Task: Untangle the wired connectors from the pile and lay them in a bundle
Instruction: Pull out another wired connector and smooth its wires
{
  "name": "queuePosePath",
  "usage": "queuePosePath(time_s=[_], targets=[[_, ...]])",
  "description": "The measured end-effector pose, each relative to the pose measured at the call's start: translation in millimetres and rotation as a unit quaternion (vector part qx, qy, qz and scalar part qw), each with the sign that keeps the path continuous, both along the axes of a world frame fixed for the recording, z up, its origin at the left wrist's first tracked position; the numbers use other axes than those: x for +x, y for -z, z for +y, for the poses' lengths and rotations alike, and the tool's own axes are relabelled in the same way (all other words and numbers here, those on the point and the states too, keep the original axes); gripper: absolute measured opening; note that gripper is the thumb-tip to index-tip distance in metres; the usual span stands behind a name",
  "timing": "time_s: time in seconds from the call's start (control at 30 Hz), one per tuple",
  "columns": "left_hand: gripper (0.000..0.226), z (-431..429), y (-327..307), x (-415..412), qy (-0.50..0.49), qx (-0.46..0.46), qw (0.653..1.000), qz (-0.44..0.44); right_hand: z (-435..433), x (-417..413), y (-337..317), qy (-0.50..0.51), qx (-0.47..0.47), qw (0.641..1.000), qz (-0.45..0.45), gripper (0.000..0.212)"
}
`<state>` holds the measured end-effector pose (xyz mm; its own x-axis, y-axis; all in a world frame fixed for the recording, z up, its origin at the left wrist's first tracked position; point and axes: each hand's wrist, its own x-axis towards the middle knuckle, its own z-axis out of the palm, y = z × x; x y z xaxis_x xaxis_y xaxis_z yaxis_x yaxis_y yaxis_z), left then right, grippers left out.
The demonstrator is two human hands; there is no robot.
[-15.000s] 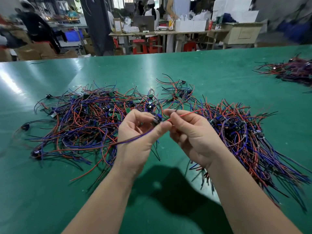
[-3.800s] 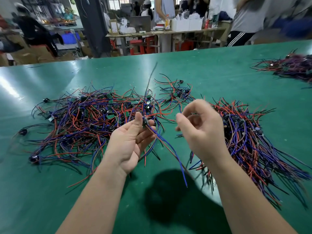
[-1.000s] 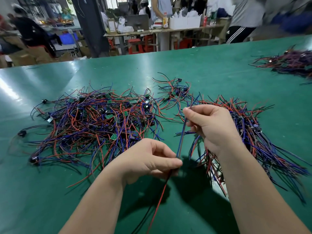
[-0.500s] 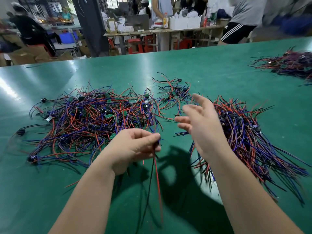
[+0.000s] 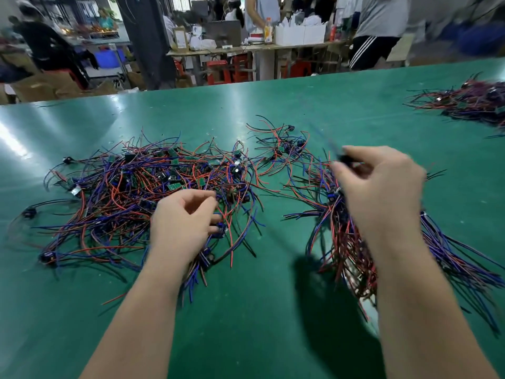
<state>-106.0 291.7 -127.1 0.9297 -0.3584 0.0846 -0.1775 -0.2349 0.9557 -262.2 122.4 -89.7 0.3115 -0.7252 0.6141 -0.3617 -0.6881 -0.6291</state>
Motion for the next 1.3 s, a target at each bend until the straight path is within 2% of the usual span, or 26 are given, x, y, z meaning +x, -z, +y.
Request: queuePosePath(time_s=[0.07,0.1,0.2,0.3,0.37,0.47,0.6,0.7,0.8,0.9,1.07,1.17,1.27,1.3], targets=[[0.022,8,7,11,-0.072,0.167,0.969,-0.169,-24,-13,1,0.074,0.033,0.995,0.061,0.024],[0.032,10,10,14,-0.085,0.231,0.948,-0.203,-33,-19,3,0.096,0.055,0.99,0.091,0.023],[0.053,12,17,17,-0.091,0.399,0.895,-0.18,-44,-27,10,0.122,0.118,0.978,0.119,0.02],[0.046,12,21,18,-0.084,0.461,0.863,-0.189,-45,-28,12,0.135,0.143,0.974,0.11,0.029],[0.037,14,20,20,-0.097,0.459,0.858,-0.21,-44,-28,11,0.138,0.133,0.974,0.124,0.034],[0.027,18,17,22,-0.11,0.43,0.871,-0.212,-42,-28,12,0.14,0.137,0.967,0.162,0.033],[0.032,17,17,21,-0.117,0.392,0.883,-0.231,-38,-29,11,0.205,0.161,0.934,0.242,0.026],[0.049,18,16,22,-0.108,0.461,0.849,-0.233,-33,-25,7,0.209,0.133,0.945,0.213,0.026],[0.041,18,16,24,-0.103,0.494,0.836,-0.216,-27,-20,3,0.175,0.109,0.967,0.15,0.039],[0.027,19,15,24,-0.111,0.453,0.855,-0.229,-17,-13,2,0.12,0.076,0.984,0.108,0.042],[0.032,20,9,23,-0.142,0.356,0.893,-0.237,0,-2,3,0.032,0.048,0.996,0.064,0.036],[0.026,21,11,25,-0.111,0.325,0.922,-0.179,5,1,5,0.008,0.045,0.997,0.055,0.034],[0.002,23,11,29,-0.047,0.274,0.954,-0.114,5,2,5,-0.003,0.051,0.998,0.046,0.034],[0.012,23,9,28,-0.036,0.271,0.958,-0.088,6,3,6,-0.007,0.054,0.998,0.044,0.033]])
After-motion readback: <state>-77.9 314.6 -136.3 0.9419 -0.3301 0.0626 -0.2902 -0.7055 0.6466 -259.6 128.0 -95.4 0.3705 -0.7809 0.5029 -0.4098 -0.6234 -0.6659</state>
